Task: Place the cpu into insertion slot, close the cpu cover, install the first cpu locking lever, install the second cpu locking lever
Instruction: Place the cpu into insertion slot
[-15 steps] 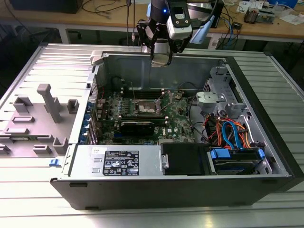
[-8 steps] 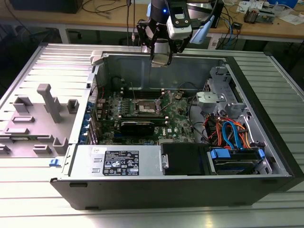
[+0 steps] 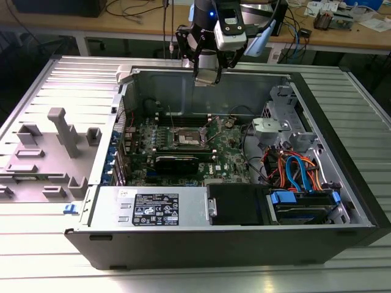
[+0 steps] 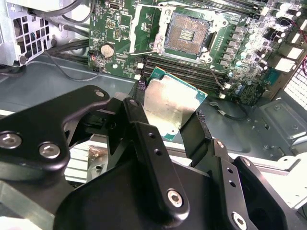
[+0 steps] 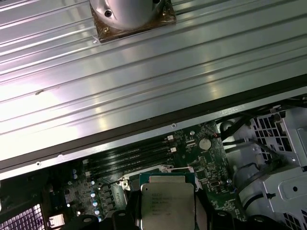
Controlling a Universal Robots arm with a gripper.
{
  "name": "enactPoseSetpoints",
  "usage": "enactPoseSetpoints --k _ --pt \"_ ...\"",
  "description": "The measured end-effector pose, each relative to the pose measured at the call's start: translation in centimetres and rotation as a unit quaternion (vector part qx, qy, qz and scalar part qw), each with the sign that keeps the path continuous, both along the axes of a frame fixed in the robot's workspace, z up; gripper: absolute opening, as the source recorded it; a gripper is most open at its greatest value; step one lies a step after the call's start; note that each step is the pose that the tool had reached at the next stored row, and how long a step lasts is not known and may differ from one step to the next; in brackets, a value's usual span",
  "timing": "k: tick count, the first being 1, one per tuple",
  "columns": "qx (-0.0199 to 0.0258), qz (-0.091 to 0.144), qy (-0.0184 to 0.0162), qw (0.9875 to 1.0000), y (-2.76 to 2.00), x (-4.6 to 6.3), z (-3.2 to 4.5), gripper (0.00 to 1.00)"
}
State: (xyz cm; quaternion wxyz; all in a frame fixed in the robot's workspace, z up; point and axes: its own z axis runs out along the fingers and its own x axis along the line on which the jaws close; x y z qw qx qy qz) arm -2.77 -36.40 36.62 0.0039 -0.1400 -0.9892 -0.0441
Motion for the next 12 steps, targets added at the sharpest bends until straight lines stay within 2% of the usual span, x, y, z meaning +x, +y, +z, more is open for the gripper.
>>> enactPoseSetpoints --k 12 --pt "-0.0001 -0.015 0.0 0.9999 -0.43 0.01 -0.06 0.54"
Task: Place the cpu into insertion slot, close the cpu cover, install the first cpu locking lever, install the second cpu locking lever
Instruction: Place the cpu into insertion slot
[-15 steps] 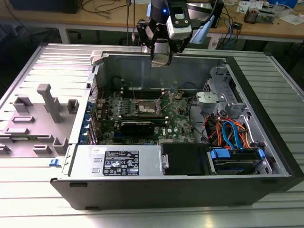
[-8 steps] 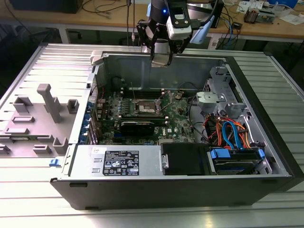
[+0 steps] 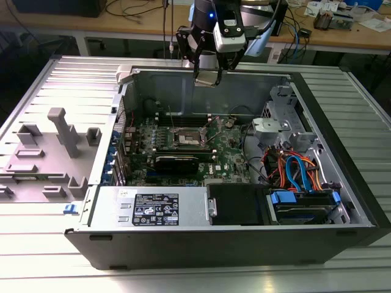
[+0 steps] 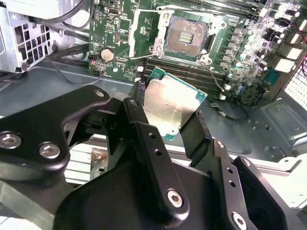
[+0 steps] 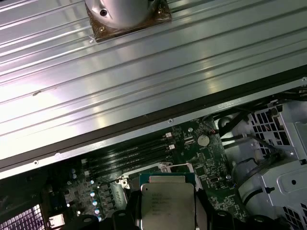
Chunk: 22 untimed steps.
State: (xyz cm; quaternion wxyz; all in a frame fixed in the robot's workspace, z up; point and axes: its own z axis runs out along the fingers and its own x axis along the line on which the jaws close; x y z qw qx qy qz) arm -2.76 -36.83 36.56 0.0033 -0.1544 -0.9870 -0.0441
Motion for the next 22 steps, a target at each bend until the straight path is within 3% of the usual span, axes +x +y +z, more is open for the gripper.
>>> enactPoseSetpoints --k 22 --pt "0.0 -0.06 0.0 0.9982 -0.02 -0.05 -0.08 0.54"
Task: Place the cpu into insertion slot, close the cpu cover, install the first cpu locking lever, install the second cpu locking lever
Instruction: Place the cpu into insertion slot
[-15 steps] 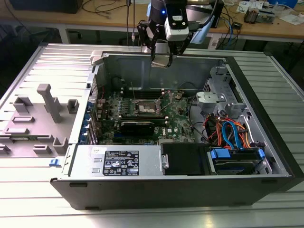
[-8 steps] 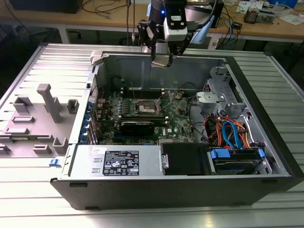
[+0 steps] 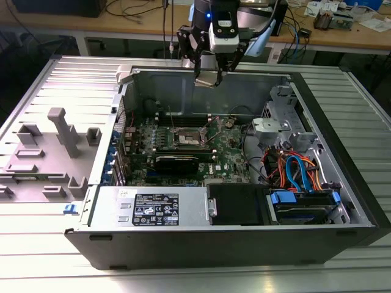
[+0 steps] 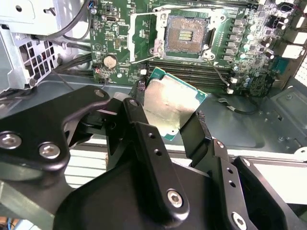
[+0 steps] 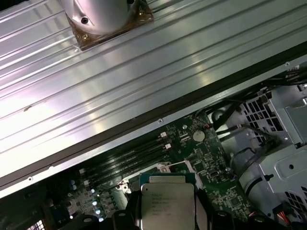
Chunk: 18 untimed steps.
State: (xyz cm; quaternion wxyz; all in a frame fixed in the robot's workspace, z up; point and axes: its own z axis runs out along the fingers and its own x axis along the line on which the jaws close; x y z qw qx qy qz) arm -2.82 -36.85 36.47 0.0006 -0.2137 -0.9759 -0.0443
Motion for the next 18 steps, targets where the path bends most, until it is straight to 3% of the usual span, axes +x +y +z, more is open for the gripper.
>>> enactPoseSetpoints --k 18 --pt "0.0 -0.013 0.0 0.9999 0.0 0.0 0.0 0.54"
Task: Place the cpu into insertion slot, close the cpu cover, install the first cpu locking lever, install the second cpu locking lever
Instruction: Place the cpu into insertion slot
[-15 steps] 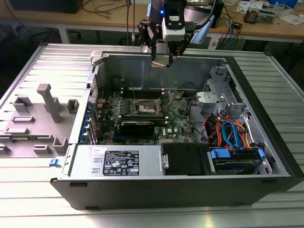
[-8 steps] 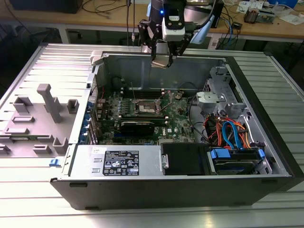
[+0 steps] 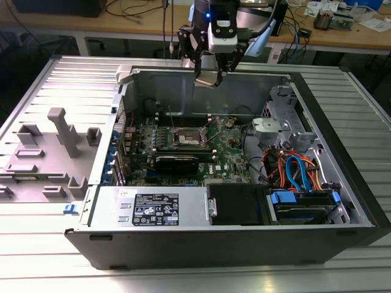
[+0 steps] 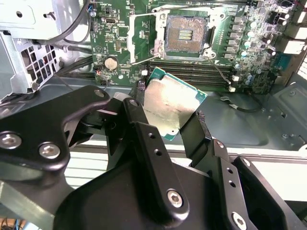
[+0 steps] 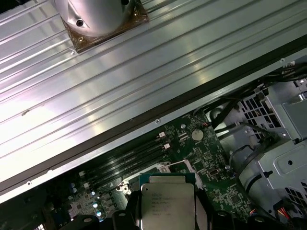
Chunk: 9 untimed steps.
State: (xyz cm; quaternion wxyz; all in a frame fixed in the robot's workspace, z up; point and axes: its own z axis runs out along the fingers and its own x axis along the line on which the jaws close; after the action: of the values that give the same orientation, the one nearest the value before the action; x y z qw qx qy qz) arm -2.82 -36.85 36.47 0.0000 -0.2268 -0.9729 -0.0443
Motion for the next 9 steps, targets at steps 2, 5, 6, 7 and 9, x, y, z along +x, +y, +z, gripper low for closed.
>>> enactPoseSetpoints --k 2,5,6,7,9 --pt "0.0 -0.005 0.0 1.0 0.0 0.0 0.0 0.54" --pt "0.0 -0.012 0.0 0.9999 0.0 0.0 0.0 0.54" --pt "0.0 -0.013 0.0 0.9999 0.0 0.0 0.0 0.54" --pt "0.0 -0.016 0.0 0.9999 0.0 0.0 0.0 0.54" --pt "0.0 -0.019 0.0 0.9998 0.0 0.0 -0.01 0.54"
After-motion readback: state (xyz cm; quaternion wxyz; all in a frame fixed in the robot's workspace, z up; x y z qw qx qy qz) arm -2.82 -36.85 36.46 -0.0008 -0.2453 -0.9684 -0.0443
